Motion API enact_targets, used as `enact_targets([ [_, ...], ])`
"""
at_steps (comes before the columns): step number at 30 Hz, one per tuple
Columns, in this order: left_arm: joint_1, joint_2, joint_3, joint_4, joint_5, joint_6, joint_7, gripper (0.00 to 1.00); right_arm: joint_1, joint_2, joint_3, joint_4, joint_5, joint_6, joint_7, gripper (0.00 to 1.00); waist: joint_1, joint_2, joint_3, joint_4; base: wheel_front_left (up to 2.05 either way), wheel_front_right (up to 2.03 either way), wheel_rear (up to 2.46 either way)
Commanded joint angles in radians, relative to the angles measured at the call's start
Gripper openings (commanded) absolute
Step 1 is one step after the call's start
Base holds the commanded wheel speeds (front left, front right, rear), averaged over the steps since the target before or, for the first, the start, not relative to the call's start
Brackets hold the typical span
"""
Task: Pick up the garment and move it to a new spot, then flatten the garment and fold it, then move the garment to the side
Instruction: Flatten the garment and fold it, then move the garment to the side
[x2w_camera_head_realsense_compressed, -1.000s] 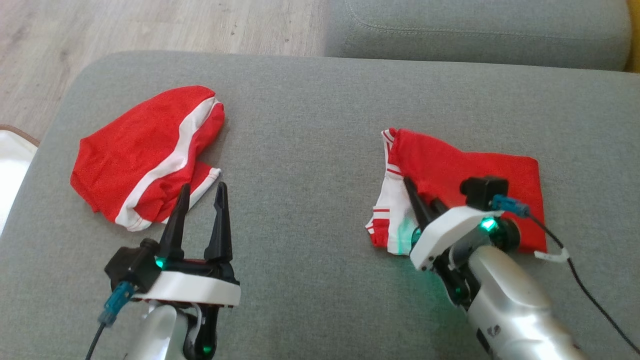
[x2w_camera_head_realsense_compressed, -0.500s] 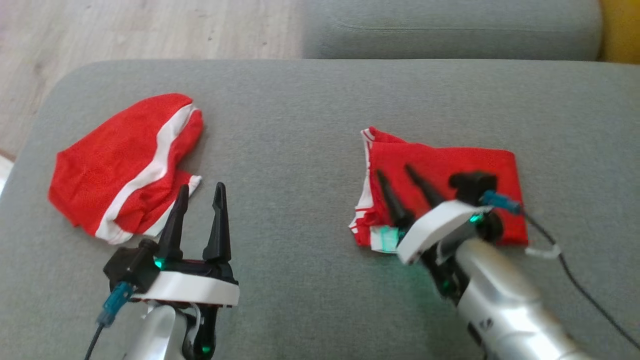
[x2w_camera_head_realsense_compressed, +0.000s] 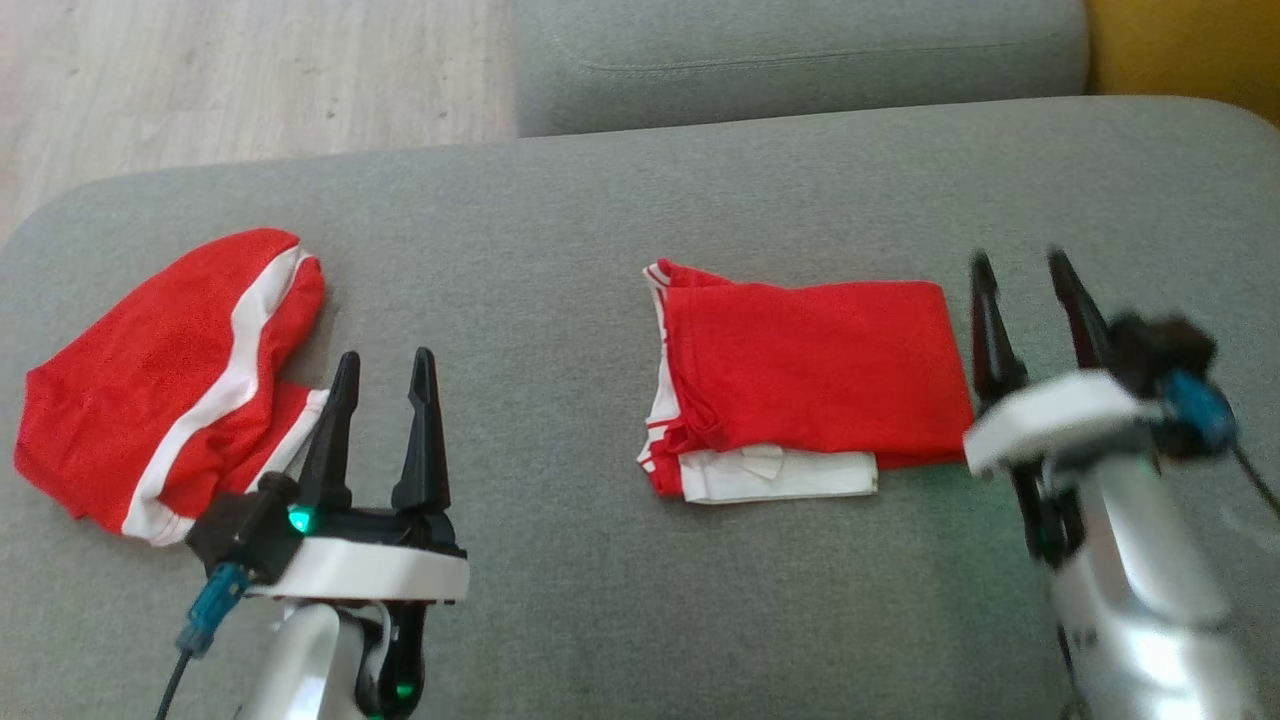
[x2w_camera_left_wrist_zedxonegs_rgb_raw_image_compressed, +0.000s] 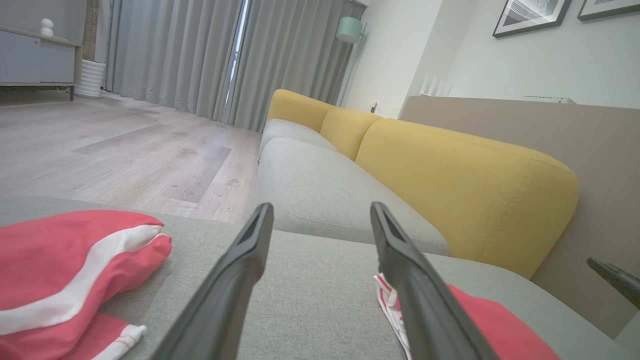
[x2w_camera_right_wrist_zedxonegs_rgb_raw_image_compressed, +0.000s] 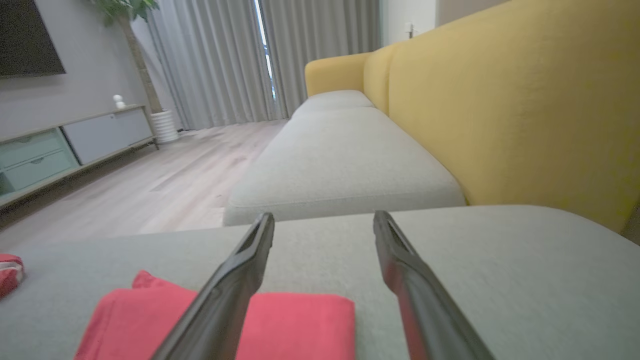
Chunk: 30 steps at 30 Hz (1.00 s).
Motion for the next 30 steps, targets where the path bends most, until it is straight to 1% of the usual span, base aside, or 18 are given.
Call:
enact_targets([
  [1,-0.01,0.002,0.033,-0.037,0.01,-0.006,-0.008,1.0,0.044,0.021,-0.021,-0.073,-0.039,0.007,-0.012,1.0,0.0,0.0,-0.003,-0.011,0.0,0.0,0.0],
  [3,-0.006,0.001,0.032,-0.039,0.013,-0.006,-0.008,1.0,0.096,0.028,-0.06,-0.132,-0.081,0.007,-0.012,1.0,0.0,0.0,-0.004,-0.018,0.0,0.0,0.0],
  [5,0.001,0.0,0.031,-0.042,0.018,-0.006,-0.008,1.0,0.147,0.033,-0.095,-0.185,-0.091,0.007,-0.012,1.0,0.0,0.0,-0.005,-0.022,0.0,0.0,0.0],
  [6,0.001,0.0,0.031,-0.042,0.018,-0.006,-0.008,1.0,0.147,0.033,-0.095,-0.185,-0.091,0.007,-0.012,1.0,0.0,0.0,-0.005,-0.022,0.0,0.0,0.0],
  [8,0.013,-0.002,0.028,-0.045,0.025,-0.006,-0.008,1.0,0.215,0.034,-0.091,-0.253,-0.064,0.007,-0.012,1.0,0.0,0.0,-0.004,-0.025,0.0,0.0,0.0],
  [11,0.024,-0.003,0.029,-0.047,0.029,-0.006,-0.008,1.0,0.263,0.035,-0.088,-0.299,-0.041,0.007,-0.012,1.0,0.0,0.0,0.001,-0.027,0.0,0.0,0.0],
  [18,0.028,-0.005,0.029,-0.049,0.036,-0.006,-0.008,1.0,0.292,0.035,-0.085,-0.336,-0.023,0.007,-0.012,1.0,0.0,0.0,0.015,-0.025,0.0,0.0,0.0],
  [30,0.015,-0.005,0.027,-0.052,0.027,-0.006,-0.008,1.0,0.279,0.035,-0.095,-0.342,-0.018,0.007,-0.012,1.0,0.0,0.0,0.026,-0.023,0.0,0.0,0.0],
])
